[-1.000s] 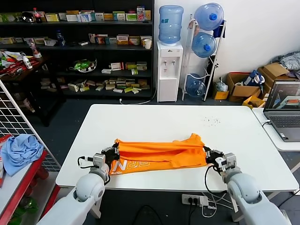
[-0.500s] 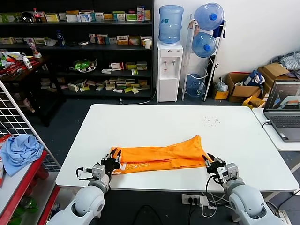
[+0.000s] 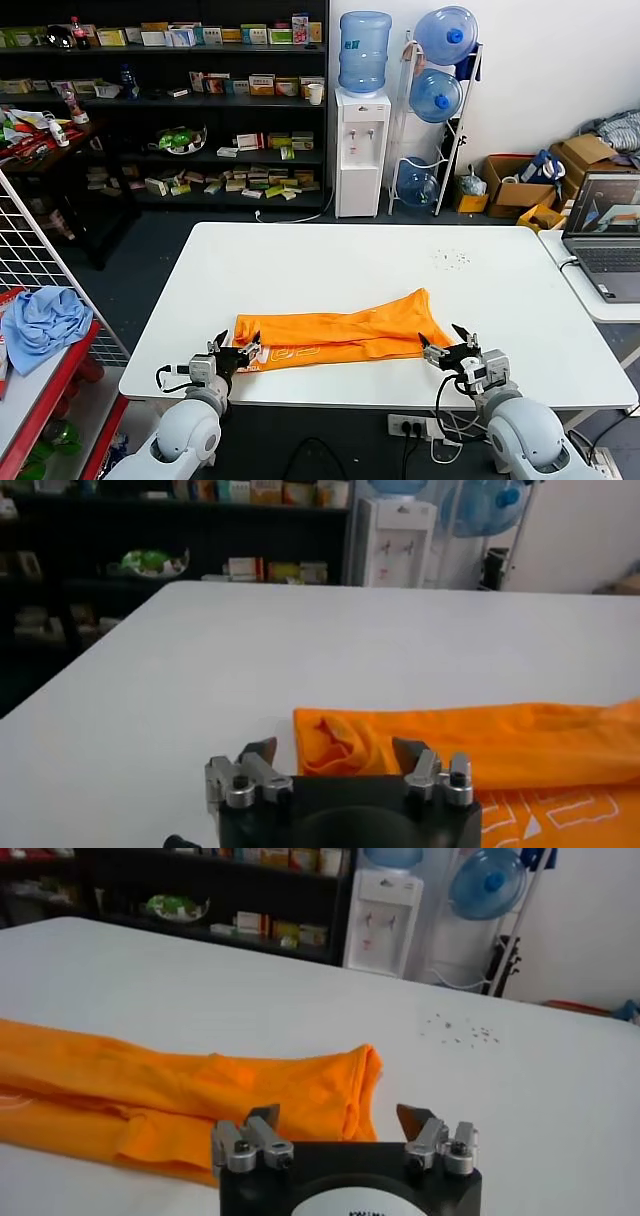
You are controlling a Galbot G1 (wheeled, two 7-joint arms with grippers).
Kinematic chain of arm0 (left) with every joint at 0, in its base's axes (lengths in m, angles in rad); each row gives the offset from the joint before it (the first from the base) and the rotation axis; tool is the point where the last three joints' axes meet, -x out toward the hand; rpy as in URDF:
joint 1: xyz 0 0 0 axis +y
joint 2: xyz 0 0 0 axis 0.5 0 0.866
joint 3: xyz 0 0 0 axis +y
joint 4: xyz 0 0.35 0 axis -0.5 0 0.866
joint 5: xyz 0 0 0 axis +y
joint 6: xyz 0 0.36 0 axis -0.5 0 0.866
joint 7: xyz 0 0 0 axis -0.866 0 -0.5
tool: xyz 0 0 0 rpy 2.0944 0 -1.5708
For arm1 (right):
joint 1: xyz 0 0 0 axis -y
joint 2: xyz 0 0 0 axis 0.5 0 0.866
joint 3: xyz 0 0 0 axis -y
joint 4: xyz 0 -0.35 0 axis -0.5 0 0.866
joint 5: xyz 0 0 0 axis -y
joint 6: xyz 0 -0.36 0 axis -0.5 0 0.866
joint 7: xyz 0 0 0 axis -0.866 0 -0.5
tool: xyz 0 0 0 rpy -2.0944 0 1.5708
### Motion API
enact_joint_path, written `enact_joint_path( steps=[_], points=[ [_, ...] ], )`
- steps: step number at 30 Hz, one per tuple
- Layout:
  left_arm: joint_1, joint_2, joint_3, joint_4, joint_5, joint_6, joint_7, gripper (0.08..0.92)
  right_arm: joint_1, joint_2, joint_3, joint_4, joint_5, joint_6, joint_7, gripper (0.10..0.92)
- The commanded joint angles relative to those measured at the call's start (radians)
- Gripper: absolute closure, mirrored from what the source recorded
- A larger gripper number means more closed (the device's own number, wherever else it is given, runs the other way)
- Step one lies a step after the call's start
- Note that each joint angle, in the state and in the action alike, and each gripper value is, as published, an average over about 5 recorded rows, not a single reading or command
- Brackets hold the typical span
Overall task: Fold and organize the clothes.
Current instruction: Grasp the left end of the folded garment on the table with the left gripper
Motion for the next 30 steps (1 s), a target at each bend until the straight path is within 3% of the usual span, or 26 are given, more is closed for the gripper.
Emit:
enact_joint_path(
  steps=[1, 6, 26, 30],
  points=[
    [-0.007, -0.027, -0.018, 0.034, -0.115, 0.036, -0.016, 0.186, -0.011, -0.002, 0.004, 0.019, 0.011, -0.002, 0.007, 0.207],
    [-0.009, -0.035, -0.018, 0.037, -0.122, 0.035, -0.015, 0.249, -0.016, -0.001, 0.004, 0.025, 0.014, -0.006, 0.007, 0.203],
    [-0.012, -0.010, -0.028, 0.013, -0.123, 0.033, -0.006, 0.824, -0.048, 0.022, 0.015, 0.076, -0.002, 0.004, 0.025, 0.203],
    [-0.018, 0.034, -0.049, 0.012, -0.125, 0.034, -0.003, 0.871, -0.066, 0.041, 0.031, 0.097, -0.045, 0.040, 0.035, 0.203]
  ],
)
